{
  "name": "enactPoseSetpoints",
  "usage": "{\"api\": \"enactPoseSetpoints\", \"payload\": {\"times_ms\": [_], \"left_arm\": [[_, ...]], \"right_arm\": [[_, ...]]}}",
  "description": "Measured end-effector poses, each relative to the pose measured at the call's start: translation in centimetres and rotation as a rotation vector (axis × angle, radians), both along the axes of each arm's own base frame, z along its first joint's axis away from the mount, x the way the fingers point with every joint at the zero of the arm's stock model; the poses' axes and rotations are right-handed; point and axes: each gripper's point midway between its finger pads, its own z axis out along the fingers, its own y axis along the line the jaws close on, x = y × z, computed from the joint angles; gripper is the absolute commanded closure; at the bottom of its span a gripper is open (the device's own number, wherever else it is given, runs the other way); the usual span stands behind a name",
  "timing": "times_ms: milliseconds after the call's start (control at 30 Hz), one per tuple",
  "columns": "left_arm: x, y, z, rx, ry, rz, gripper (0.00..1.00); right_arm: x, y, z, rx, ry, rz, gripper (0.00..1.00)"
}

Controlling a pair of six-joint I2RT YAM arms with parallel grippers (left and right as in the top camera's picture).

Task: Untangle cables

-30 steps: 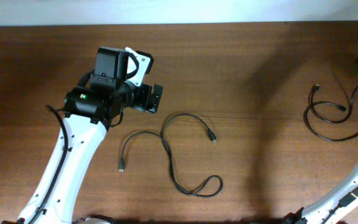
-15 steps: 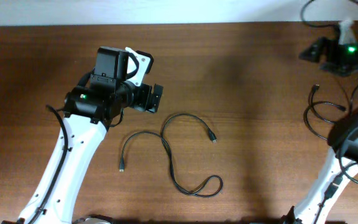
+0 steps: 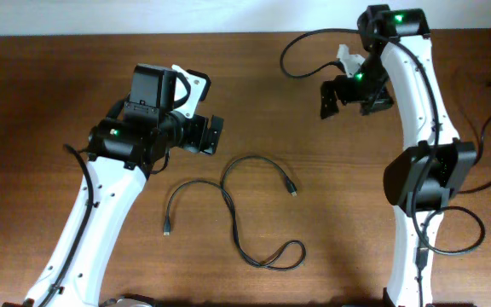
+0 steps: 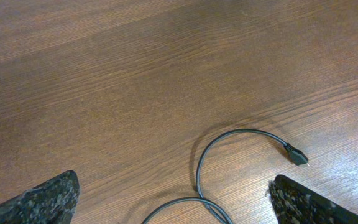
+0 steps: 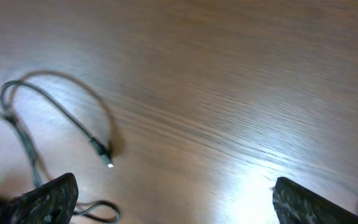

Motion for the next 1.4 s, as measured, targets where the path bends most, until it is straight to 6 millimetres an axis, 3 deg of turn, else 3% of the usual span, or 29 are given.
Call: {"api": "enactPoseSetpoints", "payload": {"times_ms": [100, 133, 167, 200, 233, 333, 367, 433, 500, 667, 767, 867, 933, 1100, 1233, 1300, 1400], "left_arm": [[0.0, 0.0, 0.0, 0.000, 0.001, 0.000, 0.01], [0.0, 0.0, 0.0, 0.000, 0.000, 0.000, 0.01], [0.0, 0.0, 0.0, -0.001, -0.001, 0.000, 0.01], [0.0, 0.0, 0.0, 0.000, 0.000, 0.000, 0.01], [0.0, 0.0, 0.0, 0.000, 0.000, 0.000, 0.01], [-0.1, 0.0, 0.1, -0.003, -0.001, -0.002, 0.01], [0.0, -0.1, 0.1, -0.003, -0.003, -0.002, 0.01], [-0.1, 0.0, 0.1, -0.003, 0.000, -0.002, 0.01], [0.0, -0.1, 0.1, -0.003, -0.001, -0.002, 0.01], [0.0, -0.1, 0.1, -0.003, -0.002, -0.002, 0.01], [0.0, 0.1, 0.1, 0.004, -0.006, 0.004, 0.01], [0.3, 1.9, -0.2, 0.090, -0.013, 0.072, 0.01], [0.5, 4.0, -0.3, 0.153, -0.014, 0.152, 0.01], [0.7, 10.7, -0.9, 0.186, 0.026, 0.364, 0.01], [0.7, 12.5, -1.2, 0.175, 0.043, 0.420, 0.01], [0.7, 12.5, -1.2, 0.172, 0.043, 0.419, 0.01], [0.8, 12.5, -1.2, 0.172, 0.043, 0.419, 0.01]], "right_arm": [[-1.6, -1.1, 6.0, -0.035, -0.129, -0.040, 0.00], [-3.2, -1.3, 8.1, -0.039, -0.163, -0.045, 0.00], [-5.8, -1.8, 12.0, -0.040, -0.252, -0.056, 0.00], [-7.6, -2.0, 13.2, -0.043, -0.269, -0.060, 0.00], [-8.1, -2.0, 13.4, -0.041, -0.279, -0.060, 0.00], [-12.2, -2.4, 9.6, -0.065, -0.104, -0.057, 0.00], [-13.6, -2.3, 7.4, -0.075, -0.012, -0.047, 0.00], [-13.8, -1.7, 5.6, -0.076, 0.014, -0.027, 0.00], [-14.2, 0.3, 3.0, -0.065, 0.036, 0.033, 0.00], [-13.5, 6.7, 1.9, 0.009, -0.064, 0.195, 0.01], [-14.0, 9.1, 0.8, 0.031, -0.088, 0.269, 0.01], [-14.2, 10.0, 0.1, 0.040, -0.096, 0.295, 0.01], [-14.7, 10.6, -1.4, 0.040, -0.091, 0.321, 0.01], [-16.5, 12.5, -4.3, 0.043, -0.085, 0.396, 0.00], [-18.3, 16.4, -4.7, 0.069, -0.132, 0.525, 0.04], [-19.7, 18.0, -4.8, 0.076, -0.137, 0.587, 0.06], [-21.0, 19.2, -5.0, 0.078, -0.131, 0.634, 0.06]]}}
